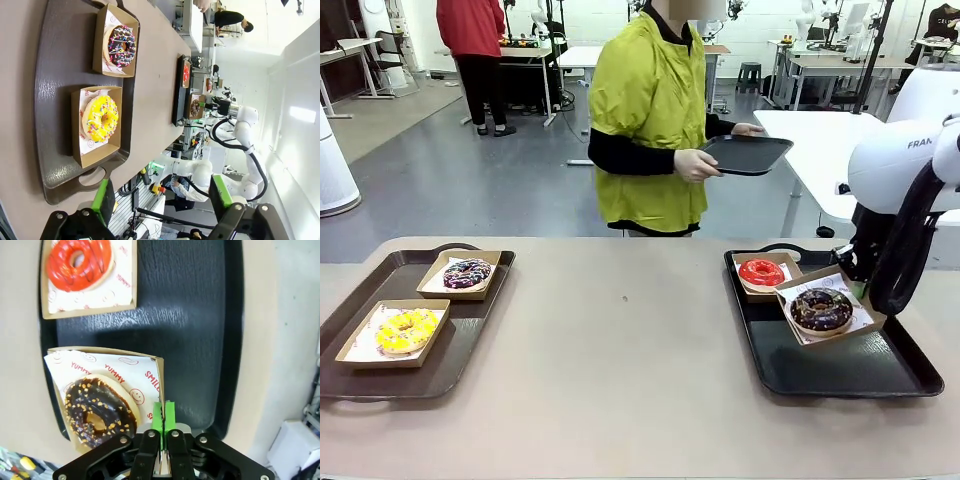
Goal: Individually package the donuts and arrange them on the tray.
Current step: Place the picked Paper togo box on the Handle tray.
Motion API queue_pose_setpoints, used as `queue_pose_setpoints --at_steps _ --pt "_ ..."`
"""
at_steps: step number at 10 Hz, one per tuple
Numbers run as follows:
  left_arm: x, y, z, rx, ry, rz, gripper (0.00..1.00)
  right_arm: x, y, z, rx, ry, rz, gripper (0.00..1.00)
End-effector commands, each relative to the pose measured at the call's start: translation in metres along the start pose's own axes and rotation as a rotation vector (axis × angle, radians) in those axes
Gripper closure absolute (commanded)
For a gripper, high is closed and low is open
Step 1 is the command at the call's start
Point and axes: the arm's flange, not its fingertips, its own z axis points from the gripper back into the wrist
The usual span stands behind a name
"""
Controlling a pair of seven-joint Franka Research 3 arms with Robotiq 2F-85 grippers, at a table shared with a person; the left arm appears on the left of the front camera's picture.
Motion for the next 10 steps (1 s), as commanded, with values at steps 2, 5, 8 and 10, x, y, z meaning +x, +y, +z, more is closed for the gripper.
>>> queue_pose_setpoints --at_steps 2,5,8,10 --pt "-0.002 -0.002 0.002 -0.006 0.001 -0.002 0.01 0.003 0.003 -0.032 0.039 0.017 -0.028 0.99" --pt "-0.002 -0.002 0.002 -0.006 0.001 -0.002 0.01 0.008 0.003 -0.051 0.047 0.028 -0.052 0.99" --pt "-0.002 -0.002 0.002 -0.006 0.001 -0.002 0.01 0.011 0.001 -0.057 0.053 0.04 -0.048 0.49" --pt "-0.002 -0.002 0.002 -0.006 0.001 -0.002 0.01 0.012 0.0 -0.057 0.056 0.046 -0.048 0.0"
